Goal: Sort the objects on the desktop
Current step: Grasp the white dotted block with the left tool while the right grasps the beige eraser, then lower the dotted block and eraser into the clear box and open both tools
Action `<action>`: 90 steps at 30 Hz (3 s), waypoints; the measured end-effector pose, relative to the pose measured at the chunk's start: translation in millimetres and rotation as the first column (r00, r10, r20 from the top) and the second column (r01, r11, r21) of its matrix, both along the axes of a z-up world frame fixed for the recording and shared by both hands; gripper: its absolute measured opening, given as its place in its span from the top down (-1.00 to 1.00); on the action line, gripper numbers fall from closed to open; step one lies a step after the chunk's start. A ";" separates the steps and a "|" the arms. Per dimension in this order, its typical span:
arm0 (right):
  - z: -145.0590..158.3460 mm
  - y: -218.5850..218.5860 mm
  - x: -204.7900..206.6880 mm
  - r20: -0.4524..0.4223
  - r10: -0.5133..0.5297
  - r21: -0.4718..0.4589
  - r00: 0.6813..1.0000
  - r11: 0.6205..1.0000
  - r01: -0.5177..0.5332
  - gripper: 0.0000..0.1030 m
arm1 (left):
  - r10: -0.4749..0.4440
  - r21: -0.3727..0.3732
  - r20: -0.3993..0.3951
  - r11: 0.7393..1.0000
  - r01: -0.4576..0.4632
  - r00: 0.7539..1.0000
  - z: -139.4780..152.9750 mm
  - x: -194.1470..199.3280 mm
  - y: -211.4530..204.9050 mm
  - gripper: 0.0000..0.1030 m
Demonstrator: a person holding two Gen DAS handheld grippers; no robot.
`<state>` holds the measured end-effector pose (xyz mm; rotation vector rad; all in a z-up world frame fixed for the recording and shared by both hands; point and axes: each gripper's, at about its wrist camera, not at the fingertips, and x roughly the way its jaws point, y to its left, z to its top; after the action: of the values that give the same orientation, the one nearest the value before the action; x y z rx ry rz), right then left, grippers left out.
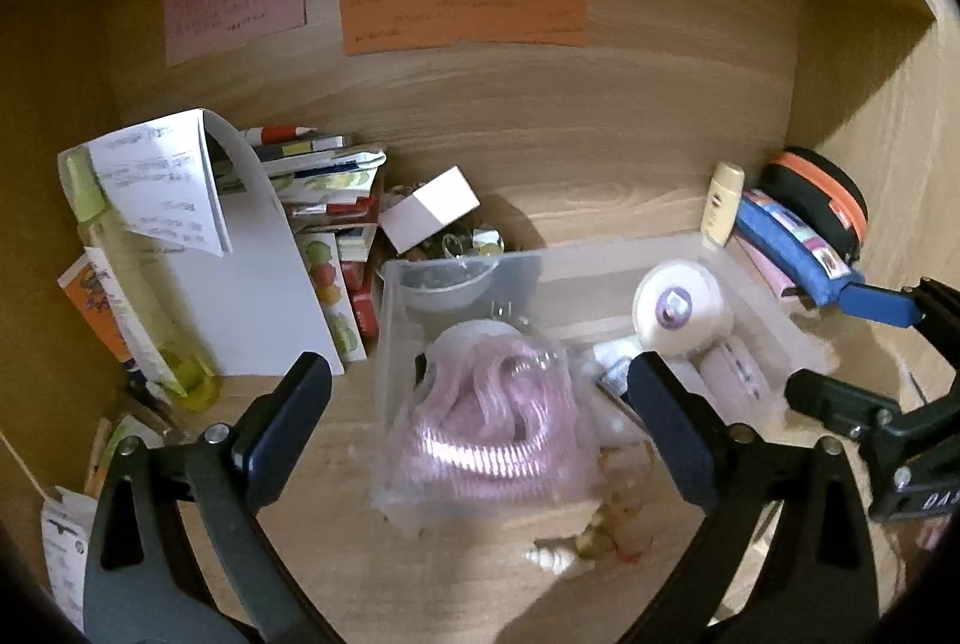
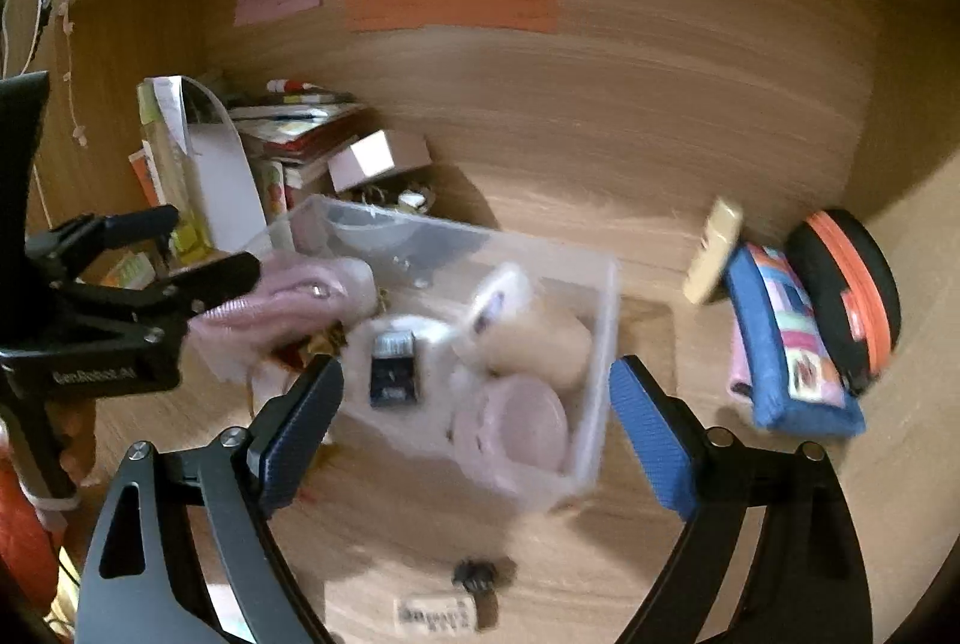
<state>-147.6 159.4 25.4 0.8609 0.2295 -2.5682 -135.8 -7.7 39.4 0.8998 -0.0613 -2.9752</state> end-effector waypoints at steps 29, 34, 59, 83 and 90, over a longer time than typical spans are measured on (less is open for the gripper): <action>-78.8 50.8 46.6 0.220 0.058 0.078 0.974 0.994 -0.076 -0.74 | -0.156 -0.018 0.301 0.985 0.169 0.941 -76.3 76.3 37.3 -0.95; -78.8 44.7 51.3 0.225 0.079 0.082 0.971 0.992 -0.100 -0.74 | -0.216 -0.036 0.325 0.970 0.240 0.921 -80.9 86.2 45.2 -0.95; -84.7 11.3 49.7 0.245 0.156 0.107 0.957 0.977 -0.186 0.28 | -0.357 0.060 0.318 0.932 0.357 0.879 -89.2 65.7 57.3 0.36; -39.7 14.0 61.3 0.141 0.201 -0.007 0.969 0.979 -0.202 0.28 | -0.229 0.058 0.178 0.973 0.222 0.957 -51.6 69.2 29.4 0.36; -23.6 21.0 52.7 0.102 0.190 -0.035 0.976 0.982 -0.188 0.28 | -0.240 0.069 0.114 0.970 0.233 0.964 -28.5 63.4 30.0 0.36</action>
<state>-94.9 180.4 1.8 0.9154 0.2359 -2.3382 -72.4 22.2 10.8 1.1579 -0.0967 -3.1489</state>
